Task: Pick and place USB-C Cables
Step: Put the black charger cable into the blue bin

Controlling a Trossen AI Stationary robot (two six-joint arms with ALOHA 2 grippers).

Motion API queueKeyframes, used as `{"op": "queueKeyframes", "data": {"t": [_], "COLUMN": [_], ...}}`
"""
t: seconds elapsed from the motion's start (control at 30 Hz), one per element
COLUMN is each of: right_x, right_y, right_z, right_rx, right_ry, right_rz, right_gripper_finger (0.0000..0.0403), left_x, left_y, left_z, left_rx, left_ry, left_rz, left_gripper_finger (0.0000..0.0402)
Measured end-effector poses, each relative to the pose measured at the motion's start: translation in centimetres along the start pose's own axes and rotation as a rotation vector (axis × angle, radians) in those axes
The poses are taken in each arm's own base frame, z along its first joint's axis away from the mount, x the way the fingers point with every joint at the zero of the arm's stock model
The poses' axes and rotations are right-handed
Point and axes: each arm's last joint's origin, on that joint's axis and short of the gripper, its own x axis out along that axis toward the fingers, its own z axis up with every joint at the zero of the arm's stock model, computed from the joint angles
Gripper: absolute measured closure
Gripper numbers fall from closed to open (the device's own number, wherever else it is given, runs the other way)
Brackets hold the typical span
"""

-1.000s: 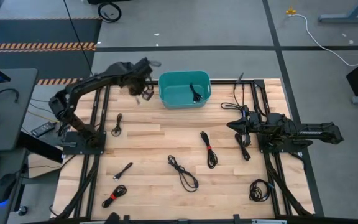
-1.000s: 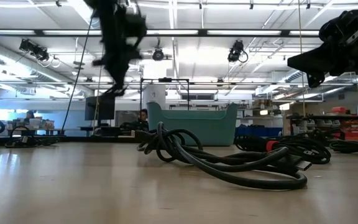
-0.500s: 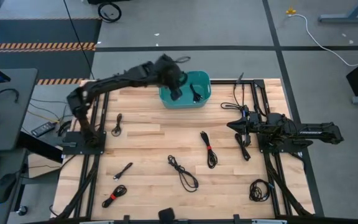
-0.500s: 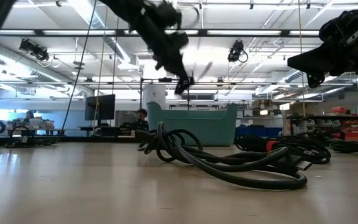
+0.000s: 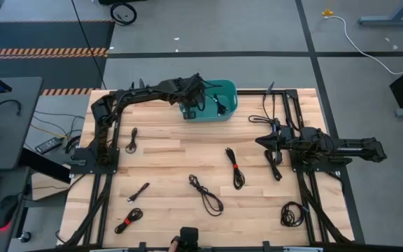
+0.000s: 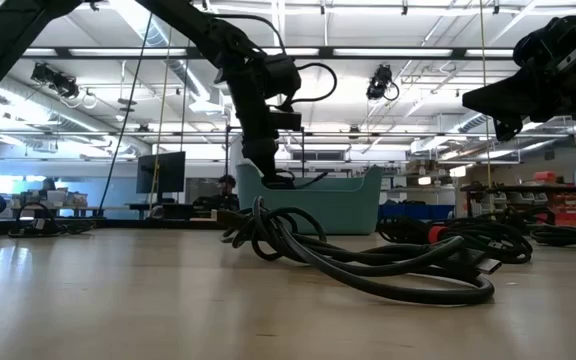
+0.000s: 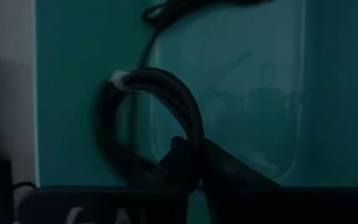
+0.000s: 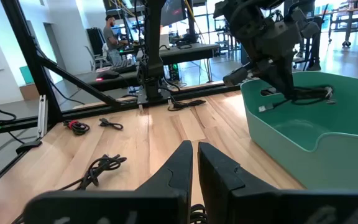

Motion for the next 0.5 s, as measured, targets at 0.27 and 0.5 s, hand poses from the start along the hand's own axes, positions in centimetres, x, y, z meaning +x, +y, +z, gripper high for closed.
{"op": "queueKeyframes", "data": {"t": [0.27, 0.5], "right_x": [0.0, 0.0], "right_y": [0.0, 0.0], "right_z": [0.0, 0.0], "right_rx": [0.000, 0.000], "right_ry": [0.000, 0.000], "right_rz": [0.000, 0.000], "right_gripper_finger": [0.0373, 0.0373], "left_x": [0.0, -4.7], "left_y": [0.7, 0.7], "left_z": [-0.6, 0.4], "left_rx": [0.006, 0.016], "left_ry": [0.095, 0.220], "left_rz": [0.123, 0.423], "left_gripper_finger": [0.0264, 0.0238]}}
